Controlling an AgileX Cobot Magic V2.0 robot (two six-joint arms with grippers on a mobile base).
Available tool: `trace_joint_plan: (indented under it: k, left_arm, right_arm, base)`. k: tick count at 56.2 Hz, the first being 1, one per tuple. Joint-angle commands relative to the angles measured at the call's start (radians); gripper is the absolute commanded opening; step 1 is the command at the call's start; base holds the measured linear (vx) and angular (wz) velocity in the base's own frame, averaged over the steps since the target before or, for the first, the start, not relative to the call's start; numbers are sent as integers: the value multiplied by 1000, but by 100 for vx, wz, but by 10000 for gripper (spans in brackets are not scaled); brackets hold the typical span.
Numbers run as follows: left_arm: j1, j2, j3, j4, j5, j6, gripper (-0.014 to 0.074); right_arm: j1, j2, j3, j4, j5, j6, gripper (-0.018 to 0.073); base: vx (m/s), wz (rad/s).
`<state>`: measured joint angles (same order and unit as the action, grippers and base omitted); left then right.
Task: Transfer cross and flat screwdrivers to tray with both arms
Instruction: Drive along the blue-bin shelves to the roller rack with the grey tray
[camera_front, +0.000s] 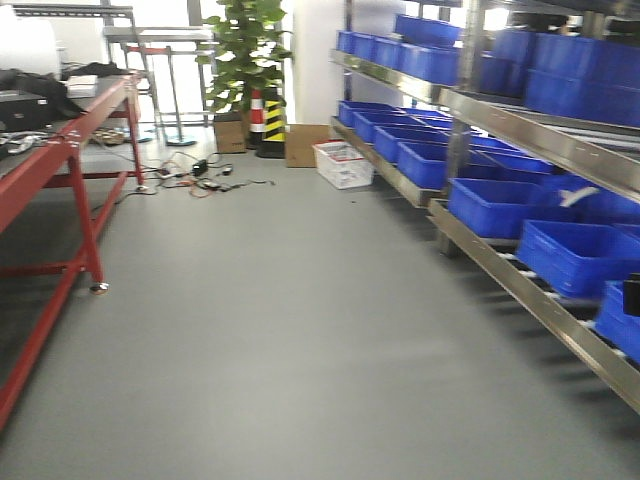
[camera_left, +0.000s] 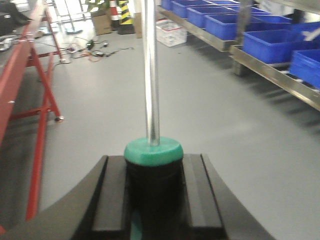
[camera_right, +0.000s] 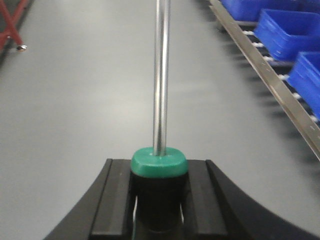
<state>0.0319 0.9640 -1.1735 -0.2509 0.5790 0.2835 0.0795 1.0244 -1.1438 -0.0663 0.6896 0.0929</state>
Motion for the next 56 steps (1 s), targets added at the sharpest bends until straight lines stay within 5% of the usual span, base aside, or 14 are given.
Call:
trace_joint_plan:
  k: [1, 28, 56]
  left_arm:
    - [-5, -13, -30, -18, -88, -9, 3]
    - [-5, -12, -30, -18, -88, -9, 3]
    - [-5, -12, -30, -18, -88, -9, 3]
  right_arm:
    - [-1, -14, -36, -7, -90, -6, -8]
    - [-1, -14, -36, -7, -90, -6, -8]
    - [-1, -14, -36, -7, -90, -6, -8]
  base:
    - [65, 40]
    - [65, 25]
    - [61, -9]
